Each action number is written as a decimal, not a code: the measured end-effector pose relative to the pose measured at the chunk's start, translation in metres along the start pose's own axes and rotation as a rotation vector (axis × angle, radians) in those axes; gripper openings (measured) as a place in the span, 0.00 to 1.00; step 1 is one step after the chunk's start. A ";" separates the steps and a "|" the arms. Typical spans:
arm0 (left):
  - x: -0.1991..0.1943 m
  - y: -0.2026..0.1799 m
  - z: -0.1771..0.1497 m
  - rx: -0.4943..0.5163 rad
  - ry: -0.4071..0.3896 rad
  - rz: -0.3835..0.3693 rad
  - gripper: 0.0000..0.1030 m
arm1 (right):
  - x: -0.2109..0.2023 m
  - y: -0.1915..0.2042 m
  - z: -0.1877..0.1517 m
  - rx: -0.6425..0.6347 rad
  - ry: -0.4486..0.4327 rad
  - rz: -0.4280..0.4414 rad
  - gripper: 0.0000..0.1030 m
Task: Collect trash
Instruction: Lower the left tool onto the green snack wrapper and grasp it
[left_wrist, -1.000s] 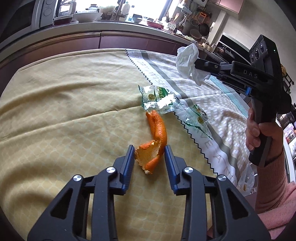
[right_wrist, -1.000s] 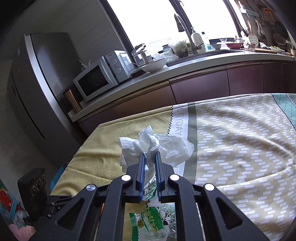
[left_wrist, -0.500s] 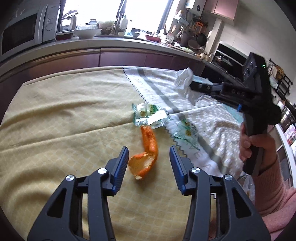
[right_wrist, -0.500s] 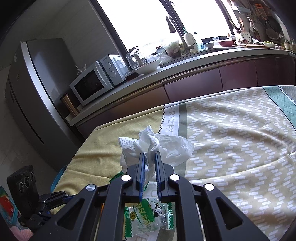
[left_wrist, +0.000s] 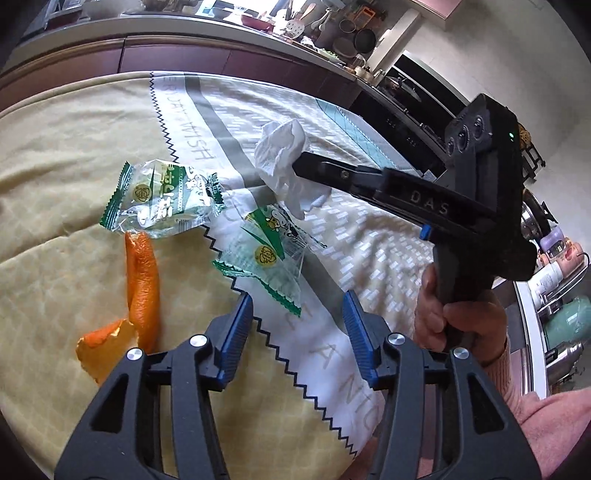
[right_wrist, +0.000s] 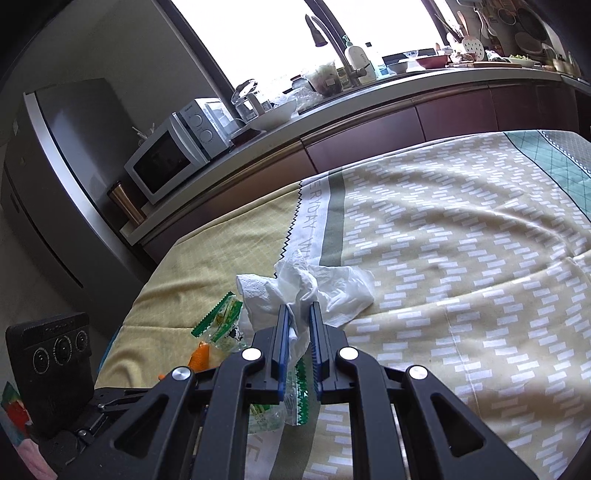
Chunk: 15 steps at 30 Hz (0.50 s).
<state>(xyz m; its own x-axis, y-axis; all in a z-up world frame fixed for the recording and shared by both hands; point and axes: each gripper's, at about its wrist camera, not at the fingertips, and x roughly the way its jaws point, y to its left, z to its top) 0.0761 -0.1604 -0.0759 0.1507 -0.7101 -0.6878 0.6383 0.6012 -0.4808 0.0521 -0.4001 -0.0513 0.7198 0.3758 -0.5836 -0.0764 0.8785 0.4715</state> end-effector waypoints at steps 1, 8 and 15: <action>0.002 0.002 0.002 -0.012 0.002 0.002 0.44 | 0.001 0.000 -0.002 0.001 0.006 0.002 0.09; 0.008 0.015 0.005 -0.084 0.003 0.017 0.12 | 0.004 0.000 -0.006 0.006 0.019 0.017 0.09; -0.020 0.010 -0.002 -0.032 -0.054 0.049 0.12 | -0.009 0.012 0.000 -0.019 -0.020 0.037 0.09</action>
<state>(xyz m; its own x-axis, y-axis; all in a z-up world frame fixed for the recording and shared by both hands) 0.0776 -0.1398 -0.0684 0.2225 -0.6976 -0.6810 0.6050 0.6466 -0.4647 0.0445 -0.3930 -0.0403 0.7300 0.4020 -0.5527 -0.1161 0.8699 0.4794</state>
